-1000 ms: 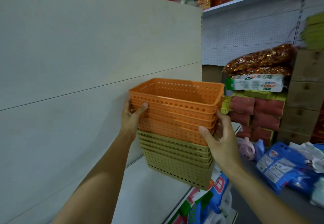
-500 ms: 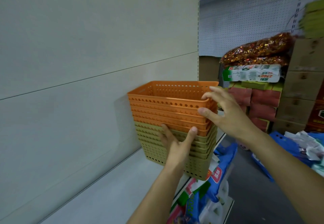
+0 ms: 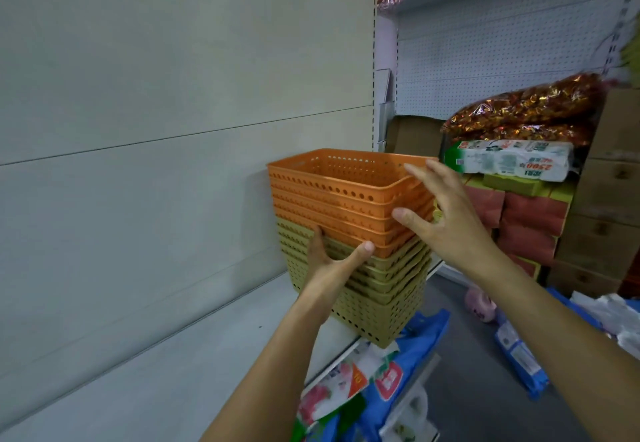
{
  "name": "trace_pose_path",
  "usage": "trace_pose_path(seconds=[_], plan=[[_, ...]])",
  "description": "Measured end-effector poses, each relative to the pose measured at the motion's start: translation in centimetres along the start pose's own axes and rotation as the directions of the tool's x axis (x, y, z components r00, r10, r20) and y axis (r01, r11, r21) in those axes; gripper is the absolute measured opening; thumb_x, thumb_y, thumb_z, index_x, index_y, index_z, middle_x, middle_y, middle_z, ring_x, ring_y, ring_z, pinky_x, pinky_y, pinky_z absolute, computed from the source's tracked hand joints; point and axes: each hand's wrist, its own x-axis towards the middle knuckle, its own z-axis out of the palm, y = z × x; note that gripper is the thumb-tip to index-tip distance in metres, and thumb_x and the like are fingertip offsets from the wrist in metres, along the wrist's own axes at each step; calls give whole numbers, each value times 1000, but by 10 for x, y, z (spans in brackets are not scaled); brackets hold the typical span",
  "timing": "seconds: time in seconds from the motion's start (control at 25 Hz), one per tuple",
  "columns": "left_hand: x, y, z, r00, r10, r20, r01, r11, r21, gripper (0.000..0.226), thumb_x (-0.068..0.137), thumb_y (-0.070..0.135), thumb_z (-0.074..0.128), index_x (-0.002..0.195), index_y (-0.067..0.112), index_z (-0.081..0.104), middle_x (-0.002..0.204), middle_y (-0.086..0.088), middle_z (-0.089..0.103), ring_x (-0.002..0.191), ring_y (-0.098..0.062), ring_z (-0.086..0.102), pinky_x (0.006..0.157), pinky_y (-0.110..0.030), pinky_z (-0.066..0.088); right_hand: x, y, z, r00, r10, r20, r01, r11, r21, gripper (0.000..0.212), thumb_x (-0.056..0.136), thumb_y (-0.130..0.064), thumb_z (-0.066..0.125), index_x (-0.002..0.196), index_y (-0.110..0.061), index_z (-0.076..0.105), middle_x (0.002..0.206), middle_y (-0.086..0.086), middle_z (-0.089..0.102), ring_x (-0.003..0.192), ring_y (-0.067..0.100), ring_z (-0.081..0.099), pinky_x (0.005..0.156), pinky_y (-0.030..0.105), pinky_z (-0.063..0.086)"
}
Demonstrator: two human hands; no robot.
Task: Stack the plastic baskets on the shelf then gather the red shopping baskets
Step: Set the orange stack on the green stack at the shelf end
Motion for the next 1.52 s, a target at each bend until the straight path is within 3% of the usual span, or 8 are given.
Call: trace_pose_path(seconds=[0.16, 0.28, 0.44, 0.64, 0.88, 1.12, 1.24, 1.52], plan=[[35, 10, 58, 998, -14, -63, 11, 999, -47, 120, 44, 78, 79, 146, 51, 20, 151, 8, 43, 137, -22, 43, 110, -59, 37, 34, 92, -15, 977, 105, 187, -152, 953, 263, 98, 71, -61, 68, 150, -40, 13, 160, -7, 13, 143, 10, 18, 115, 42, 24], [59, 17, 92, 994, -38, -101, 31, 997, -69, 122, 47, 80, 75, 149, 47, 17, 152, 6, 41, 137, -22, 43, 111, -56, 37, 54, 131, -11, 966, 45, 255, -152, 896, 417, 102, 74, -47, 73, 150, -42, 5, 160, -9, 15, 143, 7, 21, 116, 42, 25], [93, 21, 114, 991, -68, -118, 57, 994, -92, 98, 76, 61, 65, 153, 35, 11, 144, 6, 41, 130, -18, 44, 106, -48, 40, 73, 157, -6, 968, 50, 246, -135, 931, 340, 95, 80, -39, 69, 152, -32, 8, 158, -4, 20, 135, 3, 24, 111, 33, 25], [128, 16, 118, 983, -141, -114, 132, 988, -85, 111, 68, 71, 69, 154, 38, 8, 158, -1, 33, 140, -26, 39, 106, -56, 42, 82, 176, 3, 978, 57, 199, -98, 975, 201, 87, 83, -49, 64, 149, -40, 7, 156, 4, 23, 137, 25, 34, 103, 42, 35], [121, 15, 127, 970, -163, -181, 172, 984, 36, 93, 80, 71, 54, 155, 36, 13, 158, 0, 35, 142, -28, 37, 110, -56, 38, 76, 178, 1, 956, 32, 291, -124, 944, 306, 89, 89, -34, 60, 147, -46, -6, 161, -5, 3, 143, 17, 20, 111, 41, 25], [23, 4, 133, 983, 89, -162, 9, 853, 521, 68, 96, 51, 48, 153, 19, 28, 158, 0, 36, 142, -15, 35, 105, -21, 27, 10, 137, 0, 945, -60, 322, 9, 988, 157, 55, 93, -34, 53, 146, -28, 35, 156, -5, 25, 141, 10, 23, 105, 24, 20], [-50, -9, 105, 943, 189, -273, 24, 781, 624, 62, 96, 51, 48, 149, 23, 36, 153, 6, 43, 140, -9, 37, 109, -21, 28, -41, 104, 10, 945, -154, 288, 105, 978, 178, 46, 94, -36, 50, 138, -24, 47, 147, -4, 41, 134, 14, 37, 107, 32, 31], [-265, -38, 25, 773, 257, -581, 222, 747, 627, 53, 90, 50, 54, 136, 21, 54, 131, 5, 64, 122, -10, 56, 103, -29, 44, -190, -11, 39, 873, -379, 307, 268, 898, 349, 40, 90, -32, 48, 126, -18, 58, 126, 0, 61, 116, 13, 50, 97, 24, 37]])
